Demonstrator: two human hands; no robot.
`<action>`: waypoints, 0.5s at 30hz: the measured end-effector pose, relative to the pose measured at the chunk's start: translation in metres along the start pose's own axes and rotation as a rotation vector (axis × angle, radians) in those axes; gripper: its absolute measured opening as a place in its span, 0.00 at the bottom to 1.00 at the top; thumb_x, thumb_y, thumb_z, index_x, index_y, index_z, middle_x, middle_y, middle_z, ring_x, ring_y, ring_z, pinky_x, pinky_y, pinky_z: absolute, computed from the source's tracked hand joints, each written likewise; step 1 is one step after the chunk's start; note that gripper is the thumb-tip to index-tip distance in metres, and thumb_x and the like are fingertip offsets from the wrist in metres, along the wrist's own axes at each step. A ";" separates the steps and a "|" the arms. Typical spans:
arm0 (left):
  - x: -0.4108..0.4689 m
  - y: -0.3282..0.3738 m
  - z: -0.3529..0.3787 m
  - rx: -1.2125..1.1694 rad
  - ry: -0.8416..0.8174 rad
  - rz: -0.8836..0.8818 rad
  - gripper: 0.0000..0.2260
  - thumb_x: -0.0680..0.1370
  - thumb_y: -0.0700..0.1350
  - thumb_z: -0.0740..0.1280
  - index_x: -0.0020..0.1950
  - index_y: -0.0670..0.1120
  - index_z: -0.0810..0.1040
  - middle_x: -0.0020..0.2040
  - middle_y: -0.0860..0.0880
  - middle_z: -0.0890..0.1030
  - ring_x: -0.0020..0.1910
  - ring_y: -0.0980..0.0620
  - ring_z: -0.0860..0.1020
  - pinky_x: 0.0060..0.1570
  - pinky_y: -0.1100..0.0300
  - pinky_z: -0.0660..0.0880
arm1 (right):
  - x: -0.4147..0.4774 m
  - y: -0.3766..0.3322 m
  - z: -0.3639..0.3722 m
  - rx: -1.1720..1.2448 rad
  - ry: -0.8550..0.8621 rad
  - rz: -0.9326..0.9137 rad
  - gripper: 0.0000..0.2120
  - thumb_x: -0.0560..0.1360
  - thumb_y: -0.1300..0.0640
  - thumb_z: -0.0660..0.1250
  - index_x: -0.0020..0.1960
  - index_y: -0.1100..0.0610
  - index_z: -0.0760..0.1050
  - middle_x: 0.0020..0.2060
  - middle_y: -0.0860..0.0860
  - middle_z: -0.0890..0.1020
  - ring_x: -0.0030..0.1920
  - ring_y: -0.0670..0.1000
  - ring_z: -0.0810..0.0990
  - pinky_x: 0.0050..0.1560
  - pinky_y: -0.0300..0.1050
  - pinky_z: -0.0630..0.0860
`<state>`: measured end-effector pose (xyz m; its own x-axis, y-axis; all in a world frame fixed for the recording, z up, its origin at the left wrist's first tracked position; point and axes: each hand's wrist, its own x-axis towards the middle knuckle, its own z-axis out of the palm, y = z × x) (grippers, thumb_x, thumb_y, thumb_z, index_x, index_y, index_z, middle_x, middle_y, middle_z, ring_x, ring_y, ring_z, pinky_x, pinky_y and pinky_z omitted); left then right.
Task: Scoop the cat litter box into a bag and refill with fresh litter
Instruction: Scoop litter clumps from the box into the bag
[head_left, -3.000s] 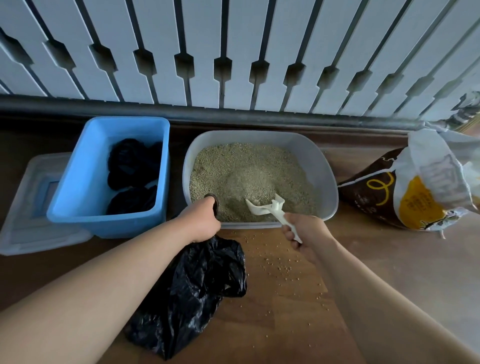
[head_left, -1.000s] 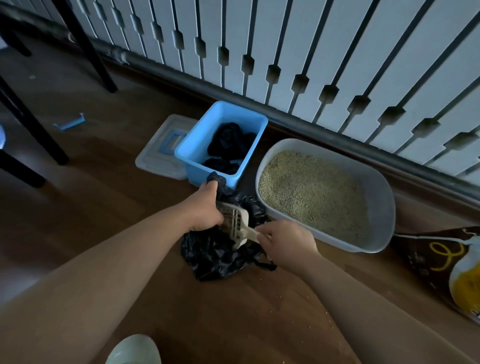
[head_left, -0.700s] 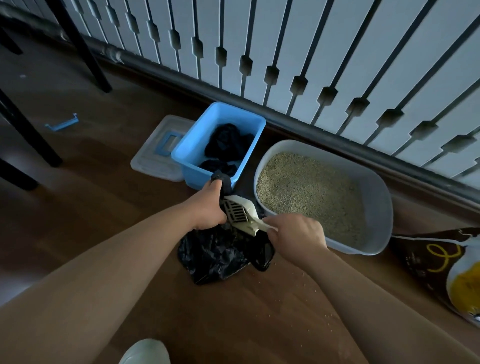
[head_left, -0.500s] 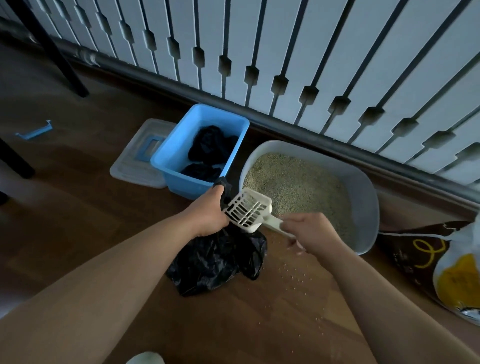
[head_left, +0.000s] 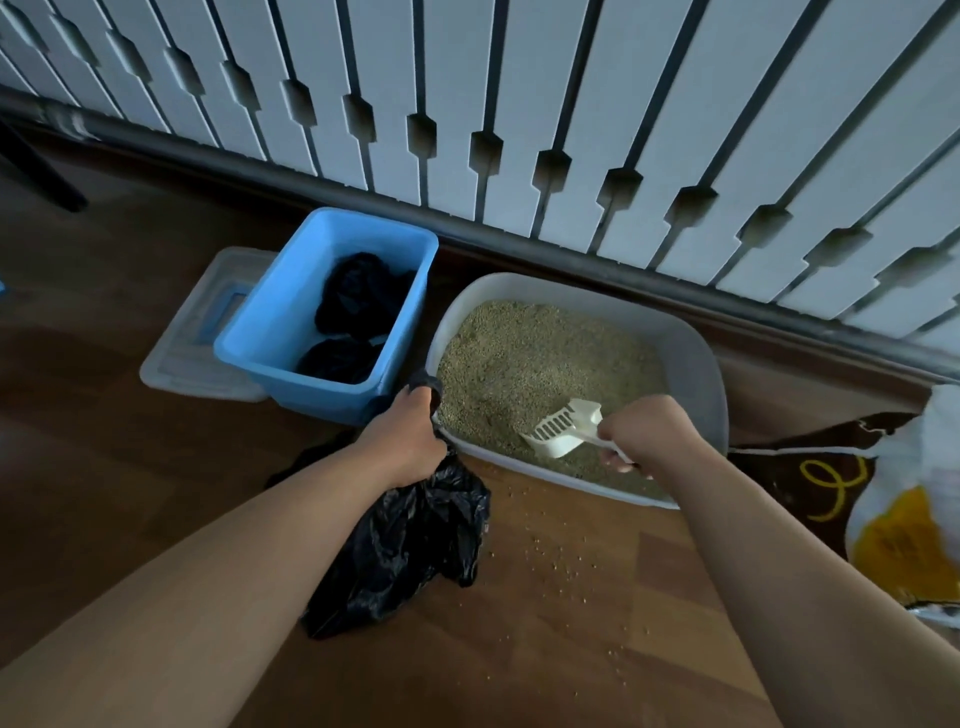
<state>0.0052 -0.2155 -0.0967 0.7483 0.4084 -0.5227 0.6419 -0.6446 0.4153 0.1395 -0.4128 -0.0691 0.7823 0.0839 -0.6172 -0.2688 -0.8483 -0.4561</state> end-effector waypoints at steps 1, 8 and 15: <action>0.004 -0.001 0.002 0.016 0.000 -0.011 0.29 0.80 0.43 0.61 0.77 0.44 0.52 0.77 0.47 0.54 0.62 0.43 0.73 0.54 0.53 0.71 | 0.006 0.000 0.006 0.051 -0.011 -0.011 0.05 0.73 0.66 0.65 0.38 0.62 0.75 0.26 0.54 0.78 0.21 0.47 0.73 0.18 0.35 0.68; 0.018 -0.004 0.007 0.076 -0.030 -0.012 0.25 0.80 0.45 0.61 0.75 0.44 0.57 0.72 0.44 0.64 0.57 0.44 0.75 0.46 0.56 0.71 | 0.035 -0.004 0.047 0.290 -0.033 -0.040 0.08 0.74 0.63 0.66 0.52 0.65 0.79 0.32 0.53 0.78 0.28 0.48 0.76 0.27 0.37 0.74; 0.023 -0.009 0.008 0.040 -0.017 -0.004 0.25 0.80 0.46 0.63 0.74 0.43 0.59 0.69 0.44 0.68 0.61 0.44 0.74 0.50 0.57 0.70 | 0.051 -0.014 0.074 0.272 0.010 -0.118 0.09 0.77 0.63 0.62 0.45 0.60 0.82 0.33 0.53 0.82 0.31 0.50 0.78 0.43 0.49 0.78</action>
<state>0.0153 -0.2053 -0.1189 0.7424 0.4001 -0.5373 0.6375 -0.6686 0.3828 0.1411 -0.3578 -0.1416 0.8224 0.1672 -0.5437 -0.3151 -0.6619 -0.6801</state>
